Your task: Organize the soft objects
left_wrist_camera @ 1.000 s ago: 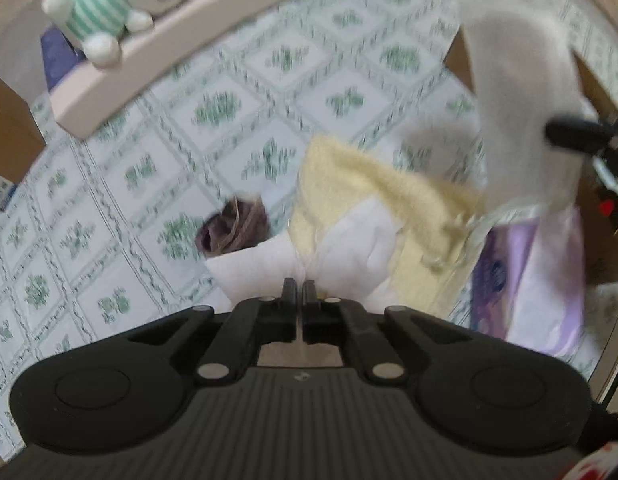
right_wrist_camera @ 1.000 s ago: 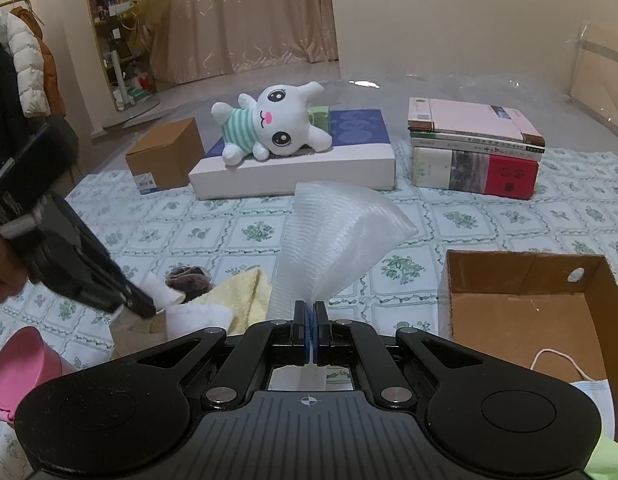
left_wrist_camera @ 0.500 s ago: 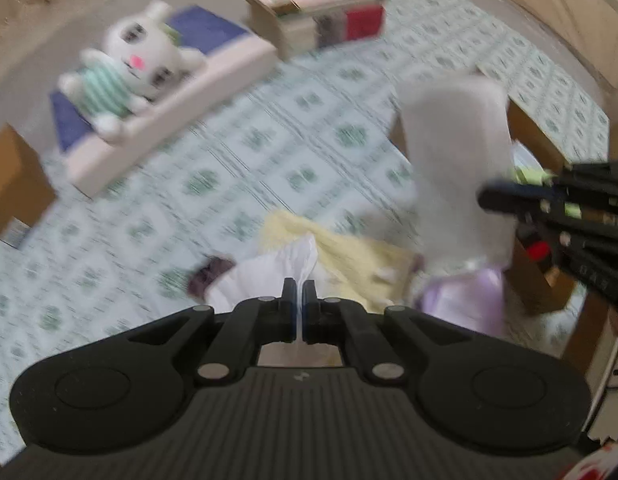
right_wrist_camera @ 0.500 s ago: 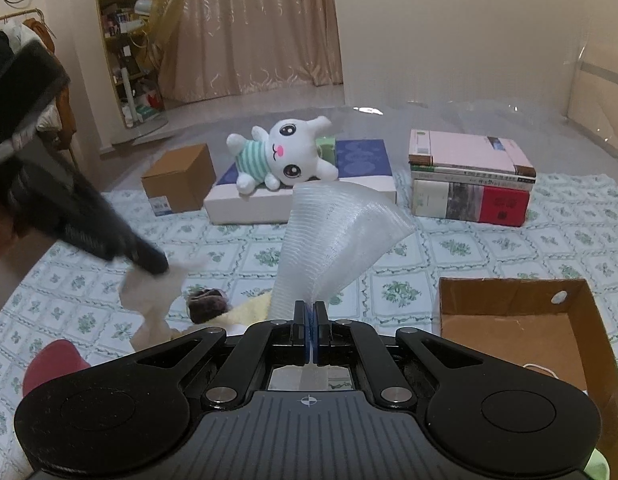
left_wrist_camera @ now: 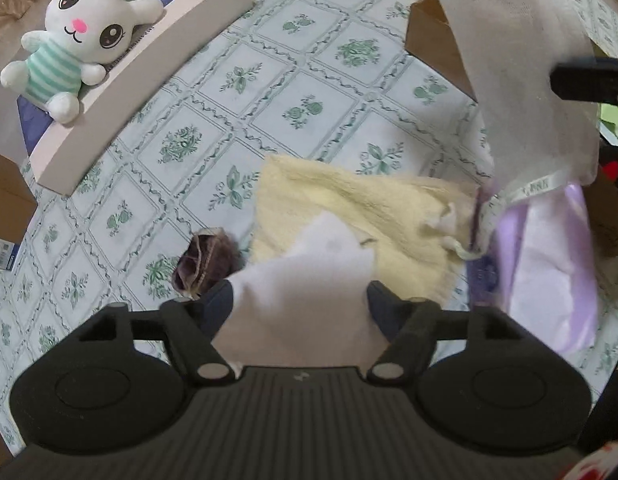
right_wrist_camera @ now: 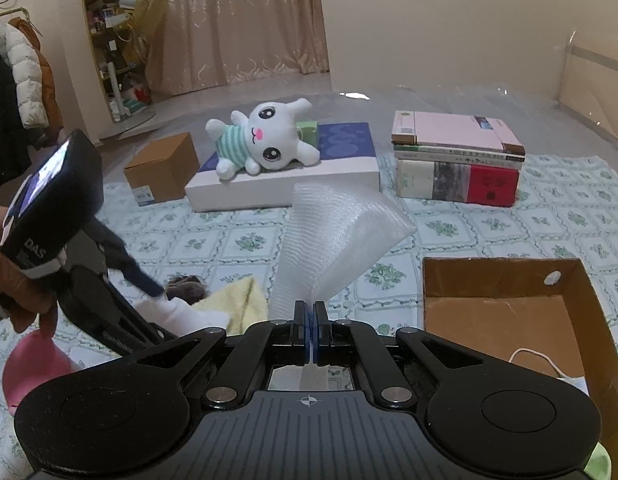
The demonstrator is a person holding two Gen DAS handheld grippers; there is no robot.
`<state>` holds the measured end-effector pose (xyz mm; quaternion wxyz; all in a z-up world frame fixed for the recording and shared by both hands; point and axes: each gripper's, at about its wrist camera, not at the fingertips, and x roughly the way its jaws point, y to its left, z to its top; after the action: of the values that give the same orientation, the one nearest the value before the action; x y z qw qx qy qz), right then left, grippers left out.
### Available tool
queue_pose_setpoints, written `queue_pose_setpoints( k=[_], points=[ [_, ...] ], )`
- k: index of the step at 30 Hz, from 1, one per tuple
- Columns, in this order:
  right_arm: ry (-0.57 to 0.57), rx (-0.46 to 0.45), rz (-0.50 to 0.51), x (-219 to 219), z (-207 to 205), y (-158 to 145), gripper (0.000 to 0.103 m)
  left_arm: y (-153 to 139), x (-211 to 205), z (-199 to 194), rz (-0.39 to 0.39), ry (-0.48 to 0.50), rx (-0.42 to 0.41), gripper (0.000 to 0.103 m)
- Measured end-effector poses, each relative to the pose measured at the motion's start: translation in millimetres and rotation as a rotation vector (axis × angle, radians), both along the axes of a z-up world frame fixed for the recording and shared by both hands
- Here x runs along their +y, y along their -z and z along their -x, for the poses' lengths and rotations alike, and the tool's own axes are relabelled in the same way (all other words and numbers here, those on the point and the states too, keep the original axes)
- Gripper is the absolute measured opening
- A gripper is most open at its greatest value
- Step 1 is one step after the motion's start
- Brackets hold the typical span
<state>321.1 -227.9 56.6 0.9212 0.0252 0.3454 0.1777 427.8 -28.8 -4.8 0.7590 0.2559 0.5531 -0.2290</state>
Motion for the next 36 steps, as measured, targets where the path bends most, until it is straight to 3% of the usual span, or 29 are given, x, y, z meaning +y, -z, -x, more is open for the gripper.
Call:
queue_pose_setpoints(
  k=[6, 10, 16, 19, 30, 36],
  points=[
    [-0.004, 0.014, -0.011, 2.4, -4.8, 8.9, 0.001, 20.8, -9.9, 3.7, -0.007, 0.109, 0.004, 0.069],
    [-0.001, 0.025, -0.015, 1.3, -7.3, 15.2, 0.001, 34.0, -15.4, 5.8, -0.037, 0.137, 0.014, 0.049],
    [0.003, 0.027, -0.016, -1.7, -7.9, 17.3, 0.001, 28.1, -10.6, 7.1, -0.061, 0.138, 0.008, 0.019],
    [0.001, 0.022, -0.019, -1.9, -5.7, 14.4, 0.001, 17.3, -4.8, 7.4, -0.041, 0.114, 0.002, 0.012],
    [-0.006, -0.022, -0.023, 0.6, 8.8, -13.2, 0.001, -63.8, 24.1, 12.0, 0.092, -0.023, -0.085, 0.009],
    [-0.006, -0.063, -0.031, -1.8, 22.4, -38.9, 0.001, -106.1, 15.0, 23.2, 0.162, -0.082, -0.141, 0.009]
  ],
)
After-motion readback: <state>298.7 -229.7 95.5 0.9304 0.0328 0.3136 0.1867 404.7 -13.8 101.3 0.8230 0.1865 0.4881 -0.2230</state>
